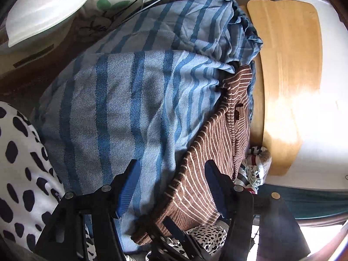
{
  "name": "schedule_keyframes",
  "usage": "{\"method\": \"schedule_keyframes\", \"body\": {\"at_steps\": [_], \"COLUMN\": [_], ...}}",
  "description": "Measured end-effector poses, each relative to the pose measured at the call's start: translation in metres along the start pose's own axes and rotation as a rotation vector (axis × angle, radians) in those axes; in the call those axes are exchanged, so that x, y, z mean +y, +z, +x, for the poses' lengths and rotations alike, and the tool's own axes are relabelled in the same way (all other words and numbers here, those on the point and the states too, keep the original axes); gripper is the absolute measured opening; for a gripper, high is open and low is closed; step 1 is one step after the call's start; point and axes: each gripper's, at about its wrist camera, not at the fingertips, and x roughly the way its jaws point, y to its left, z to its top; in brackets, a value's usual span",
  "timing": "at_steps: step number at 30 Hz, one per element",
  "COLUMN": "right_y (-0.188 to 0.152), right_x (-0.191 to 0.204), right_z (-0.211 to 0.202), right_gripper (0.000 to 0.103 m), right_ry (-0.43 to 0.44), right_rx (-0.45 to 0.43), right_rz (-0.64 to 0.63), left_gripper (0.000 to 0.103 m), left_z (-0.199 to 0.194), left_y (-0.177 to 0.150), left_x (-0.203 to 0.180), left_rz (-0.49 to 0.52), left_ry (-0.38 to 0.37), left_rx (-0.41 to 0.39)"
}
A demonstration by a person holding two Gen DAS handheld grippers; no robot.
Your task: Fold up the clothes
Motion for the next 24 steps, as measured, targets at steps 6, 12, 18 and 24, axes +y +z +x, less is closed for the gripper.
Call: {"method": "schedule_keyframes", "body": {"at_steps": [6, 12, 18, 24], "right_y": [0.020, 0.086, 0.161, 0.191], "right_x": [-0.033, -0.060, -0.055, -0.031], "right_z": [-0.018, -0.067, -0.218, -0.284], "right_gripper": [0.019, 0.066, 0.070, 0.071], "right_ry": [-0.003, 0.077, 0.086, -0.054], "right_rx": [-0.010, 0.185, 0.025, -0.278], "right_rz": [-0.002, 0.143, 0.245, 0.120], "left_gripper": [0.063, 0.064, 0.064, 0.064], "left_z": [0.016, 0.035, 0.025, 0.058], "left_y": [0.009, 0.029, 0.042, 0.063], "left_x": [-0.037, -0.113, -0.221, -0.283], "left_rz": [-0.017, -0.033, 0.135, 0.312], "left_ry": [-0.121, -0.064, -0.074, 0.126], "left_rx": [0.067, 0.174, 0.264, 0.251]}}
